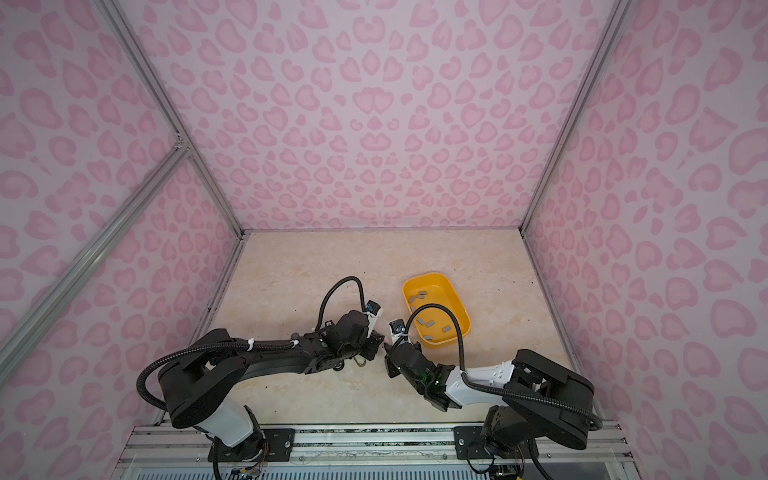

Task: Load the staples into the stapler
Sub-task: 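Press the pink stapler's top arm shut with the left gripper while the right steadies it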

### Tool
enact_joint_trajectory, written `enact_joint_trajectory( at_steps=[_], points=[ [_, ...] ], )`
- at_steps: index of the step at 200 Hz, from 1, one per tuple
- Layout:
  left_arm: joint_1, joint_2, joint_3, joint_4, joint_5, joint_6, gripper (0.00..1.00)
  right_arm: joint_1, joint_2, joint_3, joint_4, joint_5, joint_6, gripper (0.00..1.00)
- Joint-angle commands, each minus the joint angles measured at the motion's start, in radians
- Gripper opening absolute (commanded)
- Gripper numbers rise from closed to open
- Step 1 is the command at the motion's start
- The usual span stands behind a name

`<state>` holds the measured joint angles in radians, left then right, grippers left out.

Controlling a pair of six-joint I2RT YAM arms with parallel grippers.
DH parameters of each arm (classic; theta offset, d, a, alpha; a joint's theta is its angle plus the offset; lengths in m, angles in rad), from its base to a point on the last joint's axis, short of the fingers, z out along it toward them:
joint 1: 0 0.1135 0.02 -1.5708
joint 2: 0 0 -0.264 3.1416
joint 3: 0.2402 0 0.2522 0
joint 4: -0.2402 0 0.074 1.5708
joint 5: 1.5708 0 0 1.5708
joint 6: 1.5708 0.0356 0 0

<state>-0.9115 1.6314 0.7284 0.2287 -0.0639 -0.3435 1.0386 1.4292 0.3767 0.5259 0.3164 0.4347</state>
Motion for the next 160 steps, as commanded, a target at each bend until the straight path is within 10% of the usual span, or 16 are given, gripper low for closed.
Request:
enact_joint_trajectory(
  at_steps=[1,160],
  points=[
    [-0.005,-0.016,-0.013,0.044,-0.006,0.011,0.30,-0.001,0.019,-0.001,-0.013,-0.001,0.014,0.29],
    [-0.033,-0.010,-0.045,0.078,-0.019,0.014,0.26,-0.004,-0.098,-0.012,-0.073,0.013,0.001,0.29]
  ],
)
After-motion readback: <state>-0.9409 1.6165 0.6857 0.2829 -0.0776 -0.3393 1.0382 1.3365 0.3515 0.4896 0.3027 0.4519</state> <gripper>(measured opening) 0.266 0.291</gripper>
